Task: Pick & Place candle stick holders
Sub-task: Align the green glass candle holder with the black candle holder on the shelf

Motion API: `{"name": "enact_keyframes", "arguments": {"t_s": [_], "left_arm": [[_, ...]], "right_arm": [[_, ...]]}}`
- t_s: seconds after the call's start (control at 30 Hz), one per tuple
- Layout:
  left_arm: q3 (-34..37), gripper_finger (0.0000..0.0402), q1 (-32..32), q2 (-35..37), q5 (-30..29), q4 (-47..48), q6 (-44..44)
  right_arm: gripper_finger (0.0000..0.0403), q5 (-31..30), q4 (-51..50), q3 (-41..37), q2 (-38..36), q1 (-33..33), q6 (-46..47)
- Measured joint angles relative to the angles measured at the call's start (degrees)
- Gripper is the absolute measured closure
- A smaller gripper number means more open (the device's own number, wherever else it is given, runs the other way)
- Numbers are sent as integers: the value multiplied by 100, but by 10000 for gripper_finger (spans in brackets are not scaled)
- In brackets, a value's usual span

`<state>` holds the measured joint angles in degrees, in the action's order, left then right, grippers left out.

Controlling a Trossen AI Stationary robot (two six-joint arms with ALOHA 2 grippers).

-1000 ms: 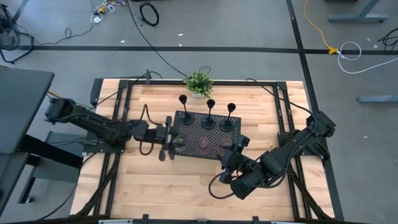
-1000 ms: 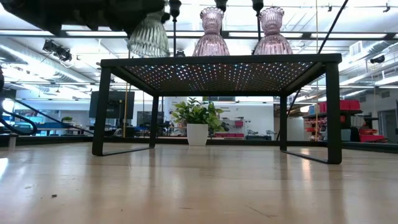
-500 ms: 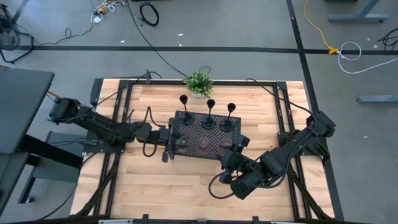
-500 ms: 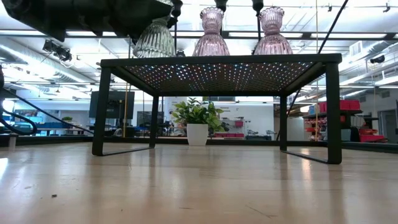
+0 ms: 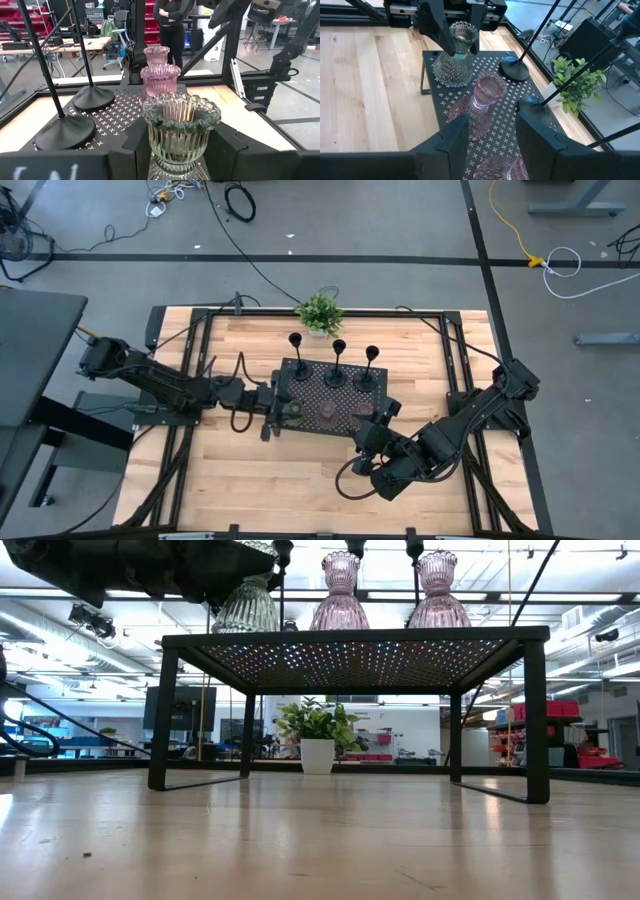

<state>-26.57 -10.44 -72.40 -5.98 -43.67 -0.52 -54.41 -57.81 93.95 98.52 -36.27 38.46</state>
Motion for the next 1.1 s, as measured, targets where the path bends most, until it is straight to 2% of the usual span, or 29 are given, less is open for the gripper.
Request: {"name": "enact_keyframes", "arguments": {"t_s": [0.13, 0.43, 0.7, 1.1], "left_arm": [[0, 242, 0, 0, -1, 74, 19], [0, 255, 0, 0, 1, 150, 14], [0, 225, 0, 2, -233, 150, -17], [0, 221, 0, 2, -216, 106, -276]], "right_arm": [[241, 2, 3, 0, 0, 0, 0], [240, 2, 17, 0, 0, 0, -4], [240, 4, 19, 0, 0, 2, -20], [241, 4, 14, 0, 0, 1, -35]]}}
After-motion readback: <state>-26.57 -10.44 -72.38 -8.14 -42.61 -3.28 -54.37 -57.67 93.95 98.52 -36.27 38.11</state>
